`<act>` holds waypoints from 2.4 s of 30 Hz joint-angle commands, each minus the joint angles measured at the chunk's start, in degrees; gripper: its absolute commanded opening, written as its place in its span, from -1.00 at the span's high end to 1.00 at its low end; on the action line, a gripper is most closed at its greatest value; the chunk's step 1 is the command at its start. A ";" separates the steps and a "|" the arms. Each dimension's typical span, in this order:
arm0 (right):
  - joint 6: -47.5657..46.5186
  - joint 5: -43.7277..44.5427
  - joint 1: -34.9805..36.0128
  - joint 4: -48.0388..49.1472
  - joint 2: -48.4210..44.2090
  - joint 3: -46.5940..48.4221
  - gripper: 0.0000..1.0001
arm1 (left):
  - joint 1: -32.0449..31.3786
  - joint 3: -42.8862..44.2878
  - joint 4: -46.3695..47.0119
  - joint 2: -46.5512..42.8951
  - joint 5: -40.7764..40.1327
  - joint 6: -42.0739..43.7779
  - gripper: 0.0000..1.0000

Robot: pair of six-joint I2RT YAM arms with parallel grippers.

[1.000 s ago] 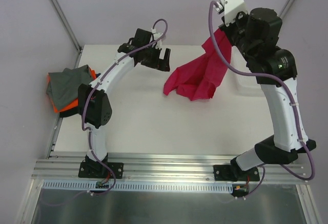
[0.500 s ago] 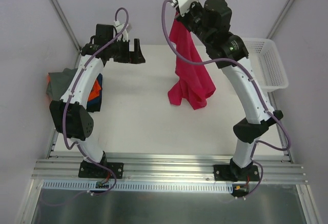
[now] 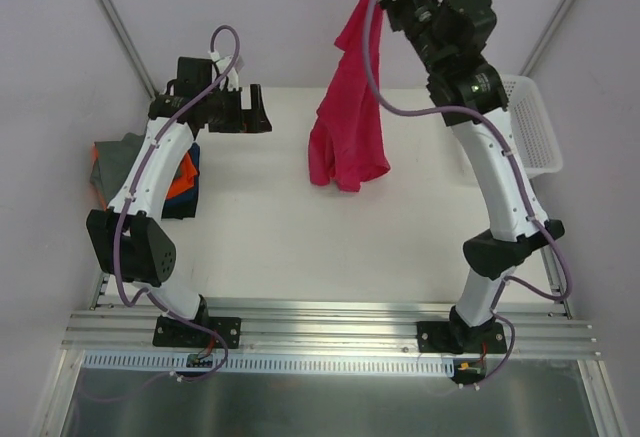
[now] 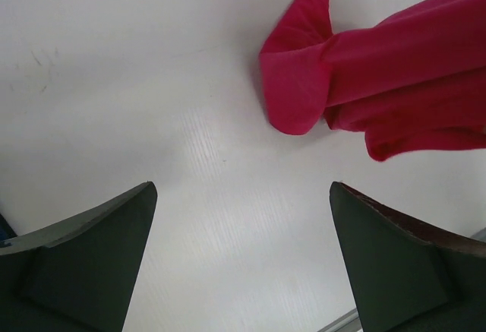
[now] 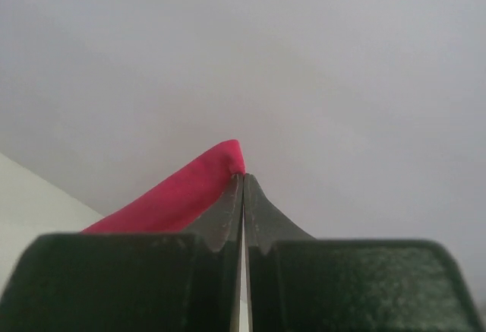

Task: Fold and stack the t-shirts
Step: Flatten out the tshirt

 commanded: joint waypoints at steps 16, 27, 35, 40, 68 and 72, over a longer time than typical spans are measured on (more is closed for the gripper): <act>0.90 -0.94 -25.30 -17.51 -0.97 -21.89 0.99 | -11.10 6.44 -0.84 7.70 6.30 1.10 -0.98; 10.49 -10.70 -23.81 -17.07 -5.19 -15.83 0.99 | -12.87 5.11 -0.66 14.48 12.73 -5.85 -0.98; 14.62 -19.04 -8.20 -19.91 2.10 1.66 0.99 | -1.63 14.07 0.66 8.51 -2.29 -3.22 -0.98; 23.48 -26.53 2.46 -7.78 1.92 3.94 0.99 | 9.18 18.13 0.57 5.78 -5.21 -1.72 -0.98; 14.90 -20.78 -18.54 -21.62 -19.78 -9.73 0.99 | 10.08 13.91 2.41 7.09 -3.71 -5.15 -0.98; 13.92 -20.64 -16.34 -26.57 -18.30 -18.09 1.00 | 9.02 16.28 2.76 9.11 -5.29 -4.97 -0.98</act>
